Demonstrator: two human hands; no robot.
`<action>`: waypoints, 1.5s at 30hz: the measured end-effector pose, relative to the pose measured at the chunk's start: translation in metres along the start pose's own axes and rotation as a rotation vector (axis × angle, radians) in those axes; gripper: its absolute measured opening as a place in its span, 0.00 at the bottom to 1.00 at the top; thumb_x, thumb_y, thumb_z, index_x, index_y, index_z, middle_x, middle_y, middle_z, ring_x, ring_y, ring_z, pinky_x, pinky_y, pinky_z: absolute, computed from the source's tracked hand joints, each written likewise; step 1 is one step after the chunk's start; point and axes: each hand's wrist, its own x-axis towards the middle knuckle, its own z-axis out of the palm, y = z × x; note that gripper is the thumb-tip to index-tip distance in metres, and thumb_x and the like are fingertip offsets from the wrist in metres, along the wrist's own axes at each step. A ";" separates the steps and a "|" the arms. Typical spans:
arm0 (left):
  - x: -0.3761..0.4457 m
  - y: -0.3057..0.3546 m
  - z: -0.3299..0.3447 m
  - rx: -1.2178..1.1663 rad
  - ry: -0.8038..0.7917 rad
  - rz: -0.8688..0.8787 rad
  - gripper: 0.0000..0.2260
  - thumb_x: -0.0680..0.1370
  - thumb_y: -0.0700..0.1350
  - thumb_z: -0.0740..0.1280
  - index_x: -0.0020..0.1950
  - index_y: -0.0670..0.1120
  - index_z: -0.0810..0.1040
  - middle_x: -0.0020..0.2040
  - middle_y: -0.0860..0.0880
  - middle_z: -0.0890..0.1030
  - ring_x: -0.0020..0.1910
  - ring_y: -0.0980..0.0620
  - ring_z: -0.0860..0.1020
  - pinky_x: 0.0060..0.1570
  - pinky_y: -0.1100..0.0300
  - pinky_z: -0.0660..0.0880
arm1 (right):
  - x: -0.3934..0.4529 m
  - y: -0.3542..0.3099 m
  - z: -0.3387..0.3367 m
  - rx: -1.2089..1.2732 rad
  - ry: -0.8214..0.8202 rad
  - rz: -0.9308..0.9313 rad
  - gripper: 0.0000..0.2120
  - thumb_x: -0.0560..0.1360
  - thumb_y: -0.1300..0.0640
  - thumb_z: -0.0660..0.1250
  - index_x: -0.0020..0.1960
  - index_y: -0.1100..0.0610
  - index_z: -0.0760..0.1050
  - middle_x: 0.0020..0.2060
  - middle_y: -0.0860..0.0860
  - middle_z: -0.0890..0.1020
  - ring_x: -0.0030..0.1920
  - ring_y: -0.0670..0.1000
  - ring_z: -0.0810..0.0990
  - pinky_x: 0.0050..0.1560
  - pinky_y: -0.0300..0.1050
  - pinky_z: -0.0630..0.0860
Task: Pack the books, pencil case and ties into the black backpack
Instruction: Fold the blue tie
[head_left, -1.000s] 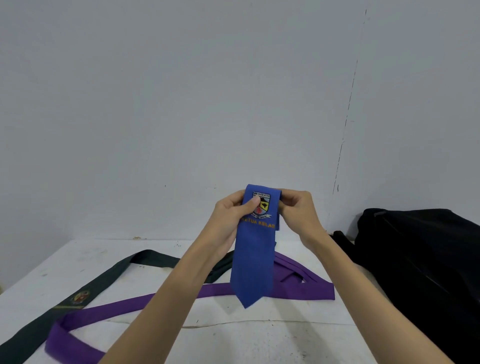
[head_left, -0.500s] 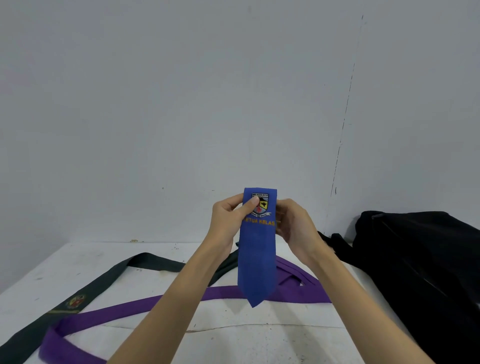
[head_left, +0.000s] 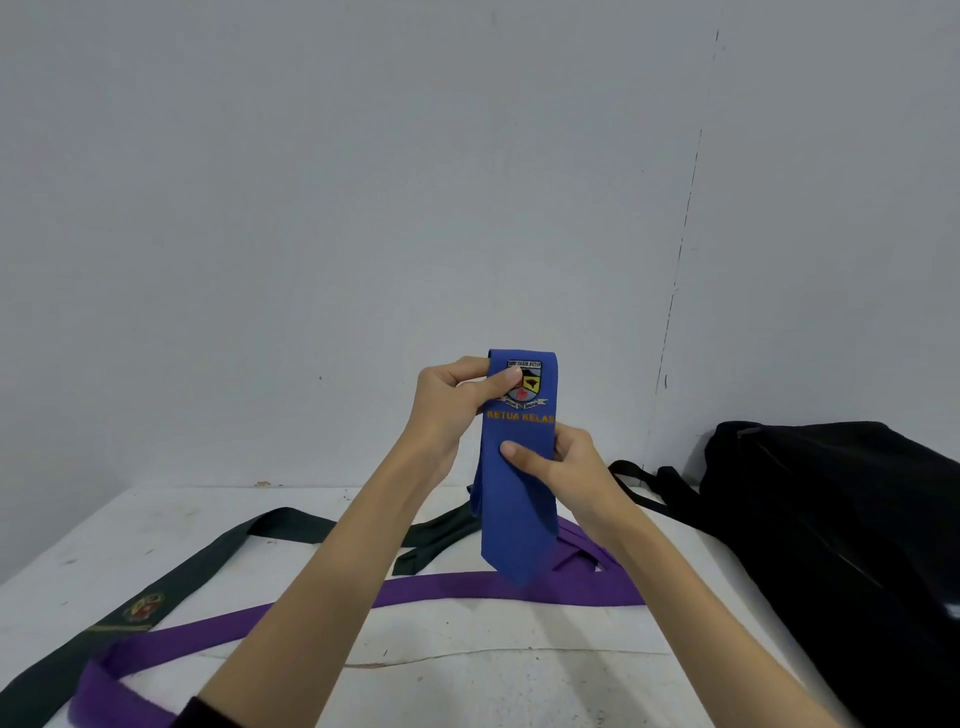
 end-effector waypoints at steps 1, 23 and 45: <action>0.001 0.003 0.000 0.004 -0.003 0.017 0.08 0.73 0.38 0.71 0.51 0.37 0.82 0.50 0.42 0.82 0.44 0.48 0.81 0.49 0.57 0.79 | -0.001 0.002 0.001 -0.005 -0.007 0.003 0.05 0.75 0.57 0.68 0.50 0.50 0.75 0.48 0.49 0.83 0.47 0.51 0.82 0.51 0.45 0.79; 0.001 -0.010 0.008 -0.204 0.069 0.020 0.04 0.76 0.38 0.68 0.47 0.42 0.82 0.37 0.48 0.85 0.36 0.52 0.82 0.41 0.58 0.81 | -0.014 0.038 0.006 -0.197 0.001 0.044 0.03 0.77 0.59 0.65 0.51 0.55 0.73 0.42 0.48 0.79 0.40 0.44 0.78 0.34 0.29 0.74; -0.013 -0.019 0.010 0.012 -0.046 0.017 0.06 0.77 0.42 0.67 0.51 0.47 0.82 0.43 0.49 0.84 0.39 0.55 0.82 0.40 0.65 0.77 | 0.013 -0.028 -0.010 -0.039 0.184 -0.215 0.04 0.76 0.62 0.67 0.49 0.56 0.78 0.43 0.50 0.82 0.42 0.48 0.81 0.44 0.39 0.79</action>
